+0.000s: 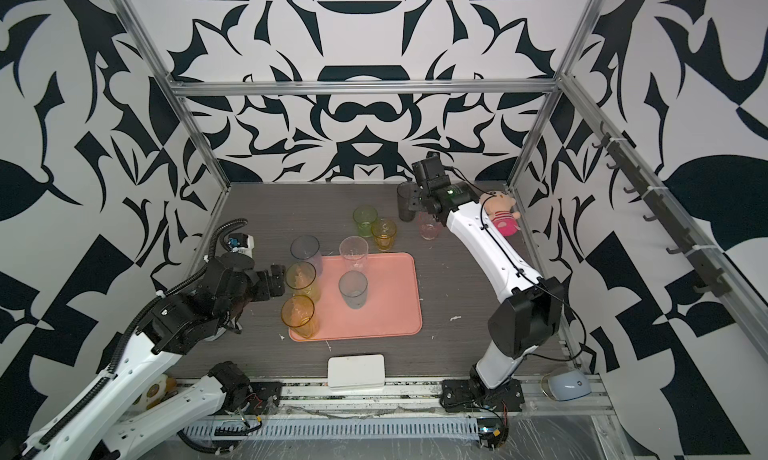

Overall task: Place the glasses into the tray
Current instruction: 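Raise right gripper and move it over the dark gray cup beyond the tray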

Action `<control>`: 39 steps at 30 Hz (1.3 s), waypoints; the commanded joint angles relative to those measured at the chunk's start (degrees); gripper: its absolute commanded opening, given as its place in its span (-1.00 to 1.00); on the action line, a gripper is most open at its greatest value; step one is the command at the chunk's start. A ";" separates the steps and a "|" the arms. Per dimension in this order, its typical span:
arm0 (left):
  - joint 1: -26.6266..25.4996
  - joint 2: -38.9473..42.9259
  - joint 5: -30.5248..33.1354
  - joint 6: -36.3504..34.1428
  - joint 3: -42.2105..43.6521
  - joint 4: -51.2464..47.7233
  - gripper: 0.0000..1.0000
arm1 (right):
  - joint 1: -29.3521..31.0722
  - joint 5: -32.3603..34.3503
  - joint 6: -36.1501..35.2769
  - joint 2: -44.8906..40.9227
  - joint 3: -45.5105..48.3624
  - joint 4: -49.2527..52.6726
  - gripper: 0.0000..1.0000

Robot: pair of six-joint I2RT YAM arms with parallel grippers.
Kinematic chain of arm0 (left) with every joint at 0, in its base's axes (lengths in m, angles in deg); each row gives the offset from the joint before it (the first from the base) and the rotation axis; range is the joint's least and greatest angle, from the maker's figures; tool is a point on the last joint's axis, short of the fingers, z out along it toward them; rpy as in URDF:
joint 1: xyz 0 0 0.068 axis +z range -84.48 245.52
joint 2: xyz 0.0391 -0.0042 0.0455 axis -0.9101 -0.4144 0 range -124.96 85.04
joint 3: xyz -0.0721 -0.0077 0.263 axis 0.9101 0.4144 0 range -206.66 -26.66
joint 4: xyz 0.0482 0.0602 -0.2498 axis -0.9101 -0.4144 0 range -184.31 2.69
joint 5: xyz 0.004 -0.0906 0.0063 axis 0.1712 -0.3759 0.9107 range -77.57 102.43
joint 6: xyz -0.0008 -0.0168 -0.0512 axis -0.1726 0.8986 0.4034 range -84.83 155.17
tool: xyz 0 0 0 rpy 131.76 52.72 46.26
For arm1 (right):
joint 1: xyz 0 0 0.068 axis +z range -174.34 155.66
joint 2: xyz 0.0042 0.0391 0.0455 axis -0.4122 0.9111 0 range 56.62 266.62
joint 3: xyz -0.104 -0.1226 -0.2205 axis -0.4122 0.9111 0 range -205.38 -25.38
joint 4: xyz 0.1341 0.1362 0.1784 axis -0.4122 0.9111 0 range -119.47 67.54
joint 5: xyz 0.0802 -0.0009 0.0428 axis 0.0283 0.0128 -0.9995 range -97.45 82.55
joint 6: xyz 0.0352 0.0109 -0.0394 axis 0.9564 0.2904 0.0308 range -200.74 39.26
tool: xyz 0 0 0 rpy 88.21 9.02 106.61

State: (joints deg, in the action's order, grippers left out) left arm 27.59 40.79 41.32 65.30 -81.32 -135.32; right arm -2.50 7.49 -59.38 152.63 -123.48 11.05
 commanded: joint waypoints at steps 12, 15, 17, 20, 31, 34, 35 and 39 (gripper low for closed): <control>0.14 0.42 0.80 1.33 -2.63 -2.70 0.99 | -6.20 -7.71 -1.45 16.12 -17.49 0.29 -0.27; 0.14 0.39 0.63 1.29 -2.56 -2.79 0.99 | -7.02 -8.87 -1.51 20.11 -22.32 2.86 -0.27; 0.14 0.39 0.43 1.42 -2.48 -2.78 0.99 | -7.54 -9.33 -1.49 22.44 -25.07 4.20 -0.25; 0.14 0.30 0.30 1.60 -2.22 -2.70 0.99 | -8.42 -10.21 -0.99 25.61 -29.14 6.42 -0.21; 0.14 -0.14 -0.17 2.13 -2.10 -2.31 0.99 | -9.71 -14.45 1.82 32.68 -36.03 9.10 -0.10; 0.14 -0.22 -0.31 2.20 -2.29 -2.33 0.99 | -9.69 -14.60 2.39 33.64 -36.71 9.14 -0.09; 0.14 -0.22 -0.36 2.21 -2.23 -2.36 0.99 | -9.68 -14.69 2.44 33.99 -37.03 9.25 -0.09; 0.14 0.04 -0.51 2.41 -1.79 -2.21 0.99 | -9.64 -15.82 2.77 35.66 -38.32 10.00 -0.09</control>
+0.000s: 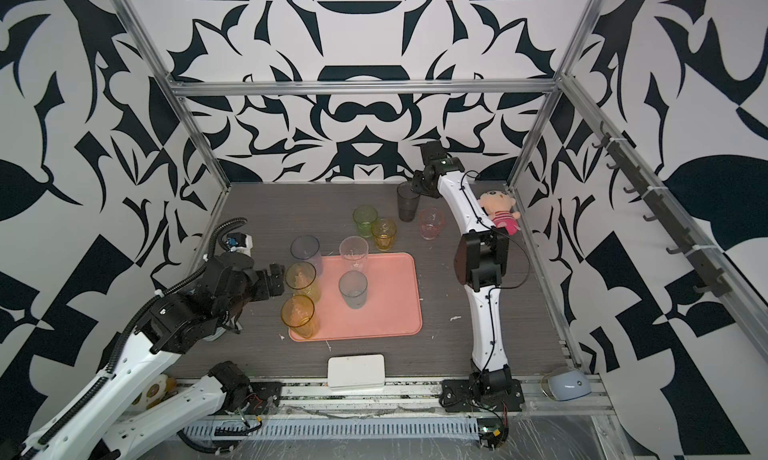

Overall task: Place the glasses into the tray
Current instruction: 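Raise right gripper and move it over the dark gray cup beyond the tray, then lower right gripper around the dark gray cup's rim and close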

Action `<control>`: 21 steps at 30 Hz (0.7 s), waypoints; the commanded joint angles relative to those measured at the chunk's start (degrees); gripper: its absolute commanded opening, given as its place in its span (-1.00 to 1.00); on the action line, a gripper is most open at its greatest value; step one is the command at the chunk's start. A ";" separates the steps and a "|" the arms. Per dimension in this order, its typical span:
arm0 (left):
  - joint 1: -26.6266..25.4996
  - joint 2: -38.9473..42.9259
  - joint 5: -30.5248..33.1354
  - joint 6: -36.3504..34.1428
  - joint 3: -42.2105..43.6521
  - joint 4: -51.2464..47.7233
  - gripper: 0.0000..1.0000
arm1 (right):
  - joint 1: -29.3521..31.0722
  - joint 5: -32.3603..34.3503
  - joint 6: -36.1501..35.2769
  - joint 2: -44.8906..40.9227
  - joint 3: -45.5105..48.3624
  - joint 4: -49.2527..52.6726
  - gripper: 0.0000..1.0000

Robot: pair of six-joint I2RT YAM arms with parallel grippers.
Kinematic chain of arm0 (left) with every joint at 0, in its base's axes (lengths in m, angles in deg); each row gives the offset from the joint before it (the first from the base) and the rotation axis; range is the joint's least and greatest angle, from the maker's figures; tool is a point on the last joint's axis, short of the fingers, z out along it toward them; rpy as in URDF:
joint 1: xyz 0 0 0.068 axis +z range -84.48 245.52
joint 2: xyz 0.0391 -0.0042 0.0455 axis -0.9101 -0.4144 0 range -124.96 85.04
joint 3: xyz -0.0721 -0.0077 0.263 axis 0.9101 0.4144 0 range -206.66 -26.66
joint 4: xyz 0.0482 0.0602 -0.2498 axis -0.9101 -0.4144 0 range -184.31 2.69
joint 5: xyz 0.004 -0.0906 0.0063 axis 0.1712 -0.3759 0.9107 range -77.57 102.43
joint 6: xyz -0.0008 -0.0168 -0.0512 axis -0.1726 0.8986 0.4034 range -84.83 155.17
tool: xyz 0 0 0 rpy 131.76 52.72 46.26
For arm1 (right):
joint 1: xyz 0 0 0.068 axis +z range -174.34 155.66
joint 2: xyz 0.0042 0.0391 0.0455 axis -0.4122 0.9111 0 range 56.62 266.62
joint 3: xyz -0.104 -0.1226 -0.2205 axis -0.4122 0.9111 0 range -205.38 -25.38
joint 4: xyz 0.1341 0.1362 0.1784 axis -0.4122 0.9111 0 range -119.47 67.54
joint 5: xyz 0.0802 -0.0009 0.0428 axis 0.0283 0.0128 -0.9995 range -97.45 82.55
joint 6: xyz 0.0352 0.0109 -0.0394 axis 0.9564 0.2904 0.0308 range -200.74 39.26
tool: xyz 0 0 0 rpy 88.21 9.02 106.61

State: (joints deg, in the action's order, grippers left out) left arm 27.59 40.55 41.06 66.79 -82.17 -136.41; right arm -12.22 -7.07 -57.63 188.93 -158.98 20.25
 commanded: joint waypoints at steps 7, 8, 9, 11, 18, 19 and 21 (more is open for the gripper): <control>0.14 -0.06 -1.50 1.39 -0.86 -0.27 0.99 | 0.16 -1.53 1.68 2.54 -6.19 3.14 -0.11; 0.14 -0.16 -1.54 1.34 -0.91 -0.29 0.99 | 0.10 -1.57 1.77 2.83 -6.60 3.38 -0.12; 0.14 -0.33 -1.55 1.33 -1.08 -0.29 0.99 | 0.10 -1.68 1.84 3.09 -6.88 3.45 -0.12; 0.12 -0.67 -1.60 1.34 -1.26 -0.25 0.99 | 0.15 -1.71 1.92 3.53 -7.39 3.70 -0.14; 0.14 -1.29 -1.77 1.46 -1.00 0.83 0.99 | 0.11 -1.53 2.05 4.48 -8.25 4.25 -0.32; 0.14 -1.45 -1.81 1.52 -0.99 0.96 0.99 | 0.10 -1.61 2.04 4.55 -8.25 4.25 -0.36; 0.14 -1.77 -1.98 1.51 -1.14 1.12 0.99 | 0.10 -1.74 2.03 4.78 -8.37 4.26 -0.41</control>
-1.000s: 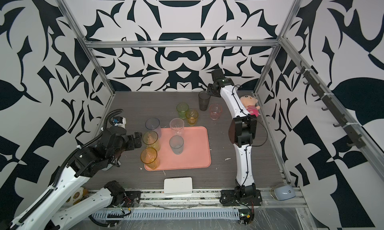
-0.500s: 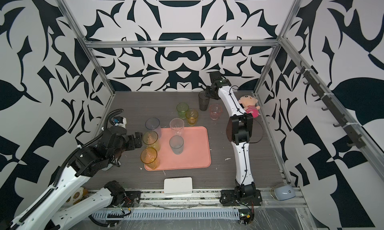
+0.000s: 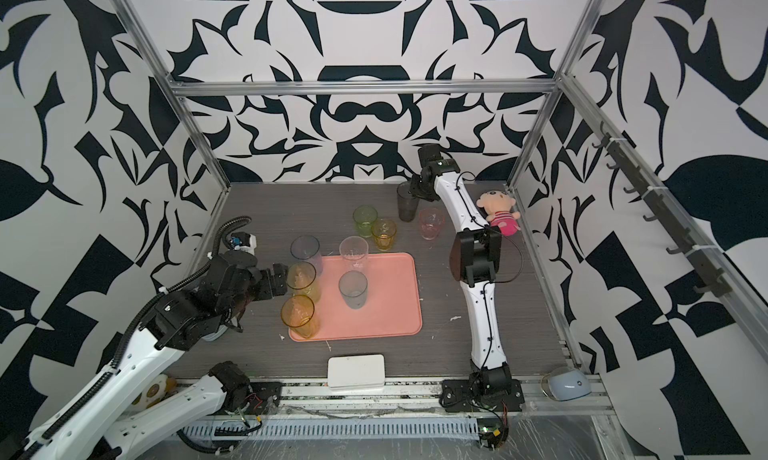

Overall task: Place the glasses into the tray
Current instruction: 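Lower right gripper around the dark gray cup's rim and close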

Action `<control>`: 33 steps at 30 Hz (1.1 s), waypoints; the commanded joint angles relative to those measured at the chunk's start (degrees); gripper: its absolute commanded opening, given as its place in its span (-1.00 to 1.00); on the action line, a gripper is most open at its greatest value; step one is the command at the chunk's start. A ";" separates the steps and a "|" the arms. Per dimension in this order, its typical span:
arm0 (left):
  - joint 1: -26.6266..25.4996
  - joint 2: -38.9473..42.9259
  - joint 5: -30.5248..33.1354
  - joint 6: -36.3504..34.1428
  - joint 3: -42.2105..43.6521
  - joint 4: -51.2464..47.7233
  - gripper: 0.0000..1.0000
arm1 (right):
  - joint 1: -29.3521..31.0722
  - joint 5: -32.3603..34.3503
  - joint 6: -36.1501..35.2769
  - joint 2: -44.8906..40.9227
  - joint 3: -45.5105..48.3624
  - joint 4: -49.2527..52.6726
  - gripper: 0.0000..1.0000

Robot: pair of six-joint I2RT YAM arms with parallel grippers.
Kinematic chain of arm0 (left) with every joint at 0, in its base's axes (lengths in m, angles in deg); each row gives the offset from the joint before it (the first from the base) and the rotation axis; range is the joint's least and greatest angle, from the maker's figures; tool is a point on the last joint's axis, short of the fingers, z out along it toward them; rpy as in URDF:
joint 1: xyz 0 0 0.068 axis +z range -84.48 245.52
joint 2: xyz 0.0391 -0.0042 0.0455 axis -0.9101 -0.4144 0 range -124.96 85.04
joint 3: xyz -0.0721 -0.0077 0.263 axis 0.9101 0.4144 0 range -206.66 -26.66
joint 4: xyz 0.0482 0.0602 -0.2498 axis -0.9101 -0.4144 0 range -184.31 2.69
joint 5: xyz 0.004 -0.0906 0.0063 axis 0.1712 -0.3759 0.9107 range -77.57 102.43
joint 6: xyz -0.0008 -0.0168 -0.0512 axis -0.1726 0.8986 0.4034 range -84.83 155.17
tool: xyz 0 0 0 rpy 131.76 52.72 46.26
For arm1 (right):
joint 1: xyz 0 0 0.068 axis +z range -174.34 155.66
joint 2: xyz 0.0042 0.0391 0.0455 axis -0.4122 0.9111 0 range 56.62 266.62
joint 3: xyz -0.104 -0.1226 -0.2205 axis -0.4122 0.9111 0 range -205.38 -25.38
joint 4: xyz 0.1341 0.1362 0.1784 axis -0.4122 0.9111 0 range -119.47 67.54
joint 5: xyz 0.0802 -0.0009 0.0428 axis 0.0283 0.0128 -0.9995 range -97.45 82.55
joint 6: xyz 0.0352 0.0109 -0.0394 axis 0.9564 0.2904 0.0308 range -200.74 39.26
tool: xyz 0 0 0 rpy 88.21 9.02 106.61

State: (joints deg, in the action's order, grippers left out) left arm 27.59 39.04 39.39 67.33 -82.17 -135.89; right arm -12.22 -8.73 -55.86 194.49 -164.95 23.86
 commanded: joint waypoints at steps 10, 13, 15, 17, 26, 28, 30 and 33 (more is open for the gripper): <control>0.14 -1.59 -1.16 0.89 -1.95 1.53 0.99 | 0.10 -0.39 -0.27 0.16 -3.23 1.44 -0.53; 0.14 -1.89 -1.29 0.88 -2.14 1.38 0.99 | 0.10 -0.39 -0.44 0.16 -3.29 1.44 -0.55; 0.14 -2.03 -1.38 0.88 -2.06 1.40 0.99 | 0.10 -0.52 -0.54 0.26 -3.39 1.52 -0.55; 0.12 -1.99 -1.61 0.97 -1.85 1.64 0.99 | 0.14 -0.65 -0.55 0.53 -3.42 1.62 -0.55; 0.14 -1.81 -2.07 1.06 -1.71 1.64 0.99 | 0.10 -0.66 -0.63 0.61 -3.65 1.88 -0.62; 0.14 -1.66 -2.07 1.15 -1.60 1.65 0.99 | 0.16 -0.66 -0.63 0.61 -3.61 1.96 -0.68; 0.14 -1.64 -2.00 1.15 -1.37 1.64 0.99 | 0.11 -0.74 -0.73 0.47 -3.61 2.18 -0.77; 0.14 -1.47 -2.00 1.15 -1.20 1.54 0.99 | 0.10 -0.83 -0.94 0.22 -3.65 2.45 -0.83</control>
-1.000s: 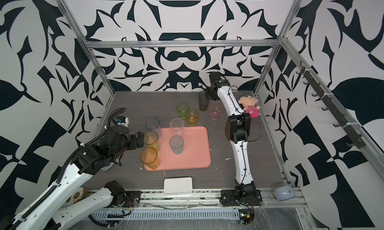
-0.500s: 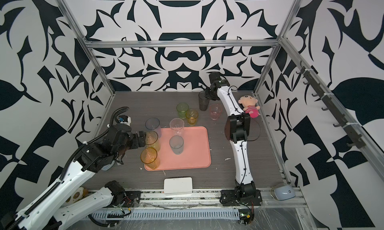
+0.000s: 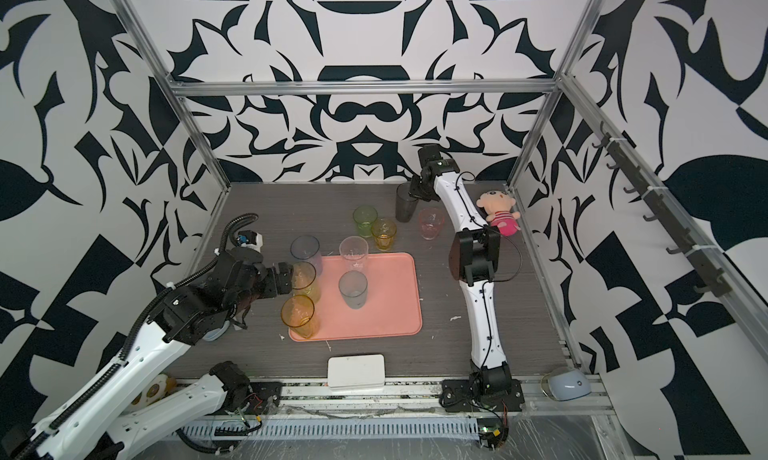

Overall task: Place the glasses into the tray
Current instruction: 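Lower right gripper around the dark gray cup's rim and close, then lift the dark gray cup and carry it toward the tray with right gripper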

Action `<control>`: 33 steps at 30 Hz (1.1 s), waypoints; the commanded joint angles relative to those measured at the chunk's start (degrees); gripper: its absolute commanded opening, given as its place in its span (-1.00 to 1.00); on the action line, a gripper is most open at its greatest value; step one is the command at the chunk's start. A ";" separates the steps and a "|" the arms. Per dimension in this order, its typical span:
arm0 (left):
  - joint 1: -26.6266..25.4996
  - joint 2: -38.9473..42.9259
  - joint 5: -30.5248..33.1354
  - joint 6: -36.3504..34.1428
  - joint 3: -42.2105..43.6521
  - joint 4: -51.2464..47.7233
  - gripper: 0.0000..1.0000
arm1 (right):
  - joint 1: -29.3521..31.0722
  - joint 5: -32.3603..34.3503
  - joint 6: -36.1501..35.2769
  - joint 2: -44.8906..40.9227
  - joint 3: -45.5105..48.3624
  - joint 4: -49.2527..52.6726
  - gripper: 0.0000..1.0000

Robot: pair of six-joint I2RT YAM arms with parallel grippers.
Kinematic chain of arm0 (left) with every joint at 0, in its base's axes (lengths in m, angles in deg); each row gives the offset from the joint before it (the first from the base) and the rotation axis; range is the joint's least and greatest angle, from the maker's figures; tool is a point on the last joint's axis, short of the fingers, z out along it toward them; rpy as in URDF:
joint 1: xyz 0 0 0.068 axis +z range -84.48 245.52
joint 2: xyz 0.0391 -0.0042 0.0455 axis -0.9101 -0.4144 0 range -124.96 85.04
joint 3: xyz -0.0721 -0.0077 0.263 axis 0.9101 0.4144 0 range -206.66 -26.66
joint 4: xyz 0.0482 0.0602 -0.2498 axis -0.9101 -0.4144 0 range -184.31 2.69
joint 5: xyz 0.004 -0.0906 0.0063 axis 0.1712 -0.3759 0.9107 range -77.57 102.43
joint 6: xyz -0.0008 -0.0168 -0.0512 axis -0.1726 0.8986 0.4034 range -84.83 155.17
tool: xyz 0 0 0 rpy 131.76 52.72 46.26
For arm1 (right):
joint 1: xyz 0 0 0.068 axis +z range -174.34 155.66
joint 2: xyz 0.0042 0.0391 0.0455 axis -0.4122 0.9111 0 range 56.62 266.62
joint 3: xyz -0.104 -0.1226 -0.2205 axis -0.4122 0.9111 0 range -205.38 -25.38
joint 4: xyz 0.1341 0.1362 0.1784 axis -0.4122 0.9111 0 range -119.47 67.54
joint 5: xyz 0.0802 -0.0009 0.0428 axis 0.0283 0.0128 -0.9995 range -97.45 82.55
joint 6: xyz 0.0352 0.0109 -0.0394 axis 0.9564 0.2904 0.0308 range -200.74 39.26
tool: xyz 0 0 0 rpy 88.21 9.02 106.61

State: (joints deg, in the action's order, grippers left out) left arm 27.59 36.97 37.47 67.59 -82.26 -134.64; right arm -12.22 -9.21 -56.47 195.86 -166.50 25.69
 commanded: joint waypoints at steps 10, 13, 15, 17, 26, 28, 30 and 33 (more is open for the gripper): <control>0.14 1.58 0.36 0.89 -0.91 -0.65 0.99 | 0.10 -0.57 -0.80 -3.18 -3.58 1.85 -1.00; 0.14 1.76 0.44 0.91 -0.85 -0.81 0.99 | 0.19 -1.17 -1.79 -4.18 -4.50 3.20 -1.00; 0.14 1.92 0.45 0.96 -0.92 -0.97 0.99 | 0.21 -1.14 -2.30 -4.99 -5.56 4.56 -1.00; 0.14 2.21 0.58 1.06 -0.84 -1.03 0.99 | 0.19 -1.06 -2.97 -6.03 -6.07 5.80 -1.00; 0.14 2.72 0.53 1.15 -1.29 -1.86 0.99 | 0.27 -0.44 -4.29 -12.61 -6.70 12.84 -1.00; 0.14 2.81 0.52 1.15 -1.40 -1.98 0.99 | 0.27 -0.39 -4.50 -14.24 -6.71 14.43 -1.00; 0.14 2.89 0.53 1.15 -1.49 -2.23 0.99 | 0.44 -0.31 -4.58 -15.65 -6.63 15.87 -1.00; 0.14 3.05 0.55 1.27 -1.55 -2.54 0.99 | 1.03 1.20 -5.06 -17.67 -6.45 18.75 -1.00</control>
State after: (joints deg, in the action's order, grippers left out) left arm 27.59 39.24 37.49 68.21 -82.26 -135.67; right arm -11.98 -9.32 -60.45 181.61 -171.13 41.01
